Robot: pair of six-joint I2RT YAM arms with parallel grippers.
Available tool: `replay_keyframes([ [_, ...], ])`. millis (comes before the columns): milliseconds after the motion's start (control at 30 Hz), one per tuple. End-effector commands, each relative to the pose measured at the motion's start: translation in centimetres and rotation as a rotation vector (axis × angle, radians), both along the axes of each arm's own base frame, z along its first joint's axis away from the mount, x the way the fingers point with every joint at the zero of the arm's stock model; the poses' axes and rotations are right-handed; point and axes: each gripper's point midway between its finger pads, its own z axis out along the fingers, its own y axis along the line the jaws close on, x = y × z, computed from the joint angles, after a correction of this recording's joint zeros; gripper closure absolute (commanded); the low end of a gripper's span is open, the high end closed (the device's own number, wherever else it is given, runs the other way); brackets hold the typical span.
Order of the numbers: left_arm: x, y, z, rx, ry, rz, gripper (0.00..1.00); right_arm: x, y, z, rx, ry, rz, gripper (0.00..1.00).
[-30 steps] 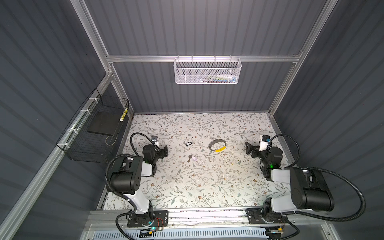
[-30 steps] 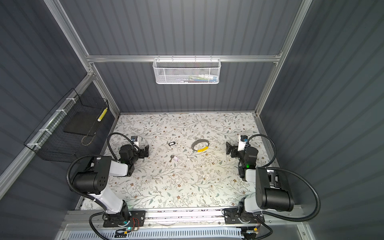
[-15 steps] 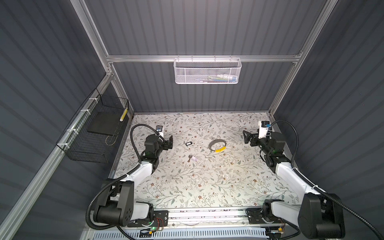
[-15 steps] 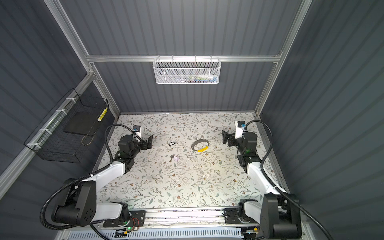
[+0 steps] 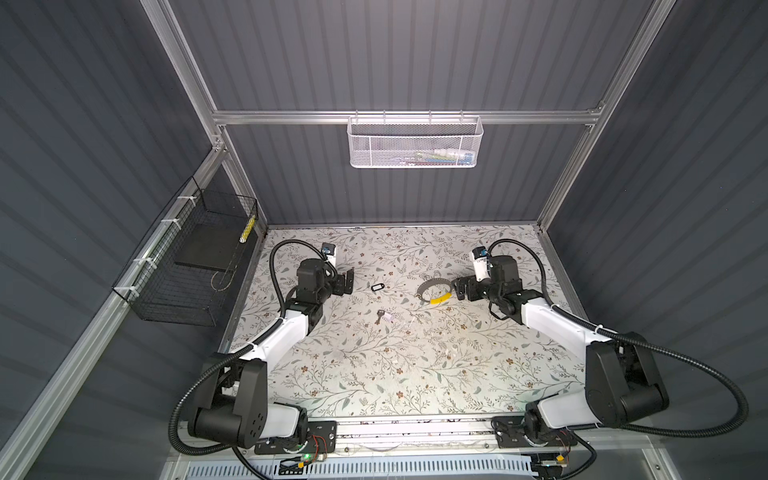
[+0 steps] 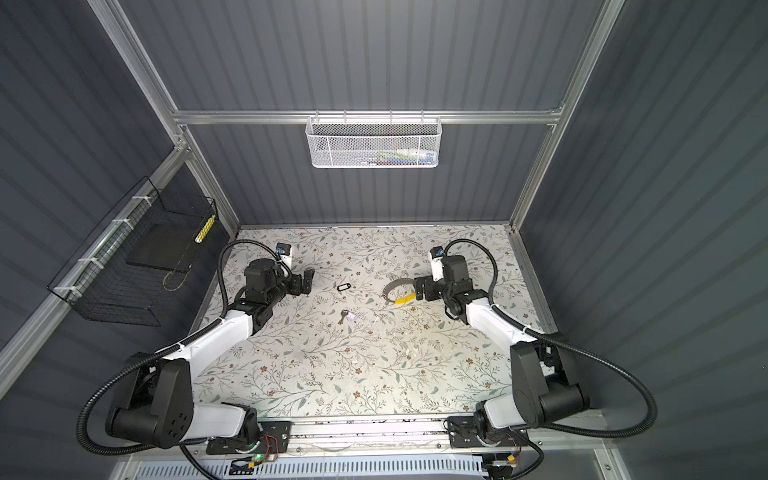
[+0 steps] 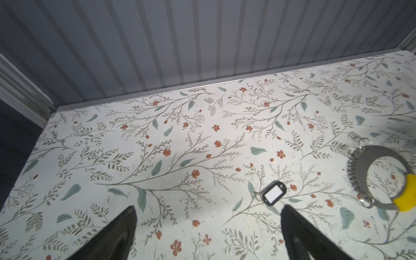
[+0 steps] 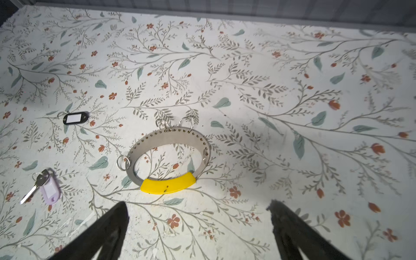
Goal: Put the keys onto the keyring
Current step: 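Move the right gripper toward the grey ring with yellow grip while the left gripper advances, then lower the right gripper and grasp the grey ring's edge near a split ring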
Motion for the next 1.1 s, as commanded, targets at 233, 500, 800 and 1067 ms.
replay_keyframes([
  [233, 0.2, -2.6, 0.8, -0.066, 0.046, -0.111, 0.00, 1.6, 1.5, -2.4, -0.027, 0.167, -0.024, 0.32],
  [500, 1.1, -4.3, 1.1, -0.082, 0.049, -0.158, 0.01, 2.3, 0.8, -5.2, -0.060, 0.300, -0.119, 0.44],
  [800, 2.6, -6.8, 0.6, -0.057, 0.072, -0.235, 0.01, 3.0, 0.8, -7.5, -0.098, 0.373, -0.137, 0.51],
  [1067, 3.7, -8.0, 0.4, -0.022, 0.081, -0.265, 0.05, 4.3, 1.0, -8.4, -0.127, 0.406, -0.146, 0.57],
])
